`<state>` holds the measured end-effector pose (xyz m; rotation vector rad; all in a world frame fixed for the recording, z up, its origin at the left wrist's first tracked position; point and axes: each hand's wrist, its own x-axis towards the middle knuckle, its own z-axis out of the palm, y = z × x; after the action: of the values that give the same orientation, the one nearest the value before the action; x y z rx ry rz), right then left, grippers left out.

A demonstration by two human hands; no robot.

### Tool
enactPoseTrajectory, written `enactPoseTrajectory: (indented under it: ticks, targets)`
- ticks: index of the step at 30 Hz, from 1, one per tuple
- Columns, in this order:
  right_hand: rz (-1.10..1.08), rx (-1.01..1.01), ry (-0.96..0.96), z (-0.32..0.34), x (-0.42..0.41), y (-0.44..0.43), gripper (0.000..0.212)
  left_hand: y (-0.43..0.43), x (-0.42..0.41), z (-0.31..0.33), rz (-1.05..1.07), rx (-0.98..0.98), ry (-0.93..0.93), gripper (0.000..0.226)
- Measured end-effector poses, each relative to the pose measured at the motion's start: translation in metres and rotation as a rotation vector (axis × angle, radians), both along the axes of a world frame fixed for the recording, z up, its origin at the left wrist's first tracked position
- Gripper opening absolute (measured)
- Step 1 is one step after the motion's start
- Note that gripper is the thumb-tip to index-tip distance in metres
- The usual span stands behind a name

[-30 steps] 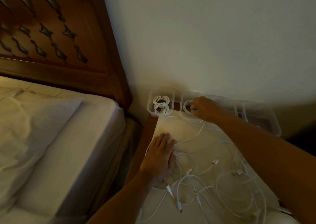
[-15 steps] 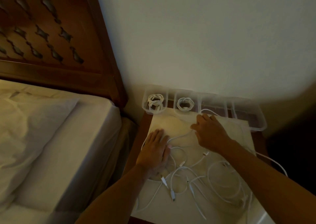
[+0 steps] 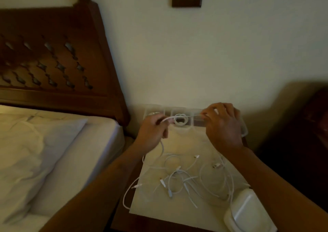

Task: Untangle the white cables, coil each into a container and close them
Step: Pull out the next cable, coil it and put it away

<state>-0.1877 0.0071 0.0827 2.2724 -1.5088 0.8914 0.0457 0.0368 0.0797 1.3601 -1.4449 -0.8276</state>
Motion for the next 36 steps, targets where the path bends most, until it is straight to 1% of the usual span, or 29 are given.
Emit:
enactPoseTrajectory:
  ticks: [2,3,4,6,7,9,10,12,14,15,16,17,19,20,21,22,23,24,25,26,27,28,29,30,32,33,34,35,36]
  targets:
    - [-0.020,-0.046,-0.010,0.016,-0.005,0.013,0.027,0.015,0.007,0.044,-0.132,0.032,0.219,0.024]
    - [-0.019,-0.045,-0.046,0.022,-0.006,0.018,0.024,0.022,0.010,0.062,-0.256,0.076,0.258,0.022]
    - [-0.021,-0.013,-0.142,0.030,-0.007,0.022,0.022,0.030,0.013,0.079,-0.382,0.134,0.207,0.020]
    - [-0.030,0.083,-0.414,0.046,-0.010,0.026,0.018,0.047,0.017,0.100,-0.516,0.214,-0.059,0.017]
    - [-0.063,0.104,-0.455,0.052,-0.012,0.029,0.017,0.054,0.016,0.105,-0.502,0.208,-0.143,0.015]
    - [-0.132,0.118,-0.297,0.055,-0.011,0.038,0.020,0.065,0.006,0.111,-0.403,0.147,-0.138,0.018]
    - [-0.092,0.141,-0.238,0.056,-0.006,0.045,0.028,0.069,0.000,0.112,-0.379,0.093,-0.117,0.022]
    - [0.079,0.166,-0.188,0.063,0.007,0.058,0.042,0.073,-0.013,0.116,-0.372,-0.012,-0.105,0.025]
    - [0.212,0.111,-0.146,0.071,0.018,0.068,0.032,0.073,-0.021,0.121,-0.385,-0.075,-0.047,0.025]
    - [0.239,0.072,-0.189,0.076,0.018,0.069,0.027,0.072,-0.022,0.122,-0.402,-0.076,0.011,0.021]
    - [0.236,0.062,-0.299,0.083,0.017,0.069,0.026,0.073,-0.022,0.120,-0.429,-0.067,0.046,0.016]
    - [0.198,0.084,-0.425,0.090,0.014,0.068,0.026,0.073,-0.021,0.113,-0.448,-0.050,0.022,0.011]
    - [0.120,0.119,-0.617,0.100,0.006,0.066,0.025,0.077,-0.018,0.084,-0.434,0.011,-0.242,0.006]
    - [0.096,0.117,-0.680,0.101,0.002,0.064,0.025,0.080,-0.016,0.066,-0.424,0.059,-0.367,0.010]
    - [0.075,0.115,-0.723,0.103,-0.002,0.063,0.027,0.082,-0.014,0.051,-0.404,0.103,-0.408,0.016]
    - [0.049,0.130,-0.725,0.103,-0.005,0.063,0.028,0.084,-0.012,0.039,-0.364,0.133,-0.363,0.022]
    - [0.002,0.161,-0.649,0.103,-0.008,0.062,0.029,0.085,-0.010,0.034,-0.305,0.141,-0.282,0.026]
    - [-0.053,0.206,-0.512,0.101,-0.011,0.062,0.033,0.084,-0.009,0.036,-0.232,0.131,-0.185,0.027]
    - [-0.095,0.256,-0.380,0.098,-0.011,0.064,0.045,0.082,-0.009,0.043,-0.153,0.121,-0.100,0.029]
    - [-0.106,0.284,-0.308,0.095,-0.008,0.067,0.066,0.079,-0.010,0.052,-0.083,0.112,-0.040,0.030]
    - [-0.069,0.269,-0.301,0.094,-0.003,0.073,0.090,0.075,-0.012,0.062,-0.032,0.103,-0.016,0.032]
    - [0.000,0.212,-0.311,0.095,0.003,0.079,0.108,0.072,-0.015,0.073,-0.012,0.098,-0.022,0.032]
    - [0.057,0.137,-0.293,0.097,0.009,0.085,0.117,0.071,-0.019,0.084,-0.019,0.100,-0.058,0.032]
    - [0.086,0.062,-0.235,0.098,0.013,0.090,0.119,0.070,-0.023,0.094,-0.038,0.100,-0.099,0.032]
    - [0.096,-0.024,-0.021,0.099,0.020,0.096,0.109,0.069,-0.031,0.109,-0.063,0.095,-0.099,0.031]
    - [0.085,-0.032,0.108,0.099,0.021,0.098,0.093,0.068,-0.033,0.116,-0.068,0.101,-0.053,0.031]
    - [0.067,-0.028,0.224,0.099,0.020,0.098,0.070,0.066,-0.035,0.123,-0.079,0.107,-0.006,0.030]
    - [0.042,-0.019,0.297,0.100,0.017,0.097,0.048,0.064,-0.034,0.128,-0.118,0.114,0.043,0.029]
    - [0.011,-0.011,0.316,0.102,0.012,0.095,0.035,0.064,-0.031,0.130,-0.194,0.114,0.087,0.027]
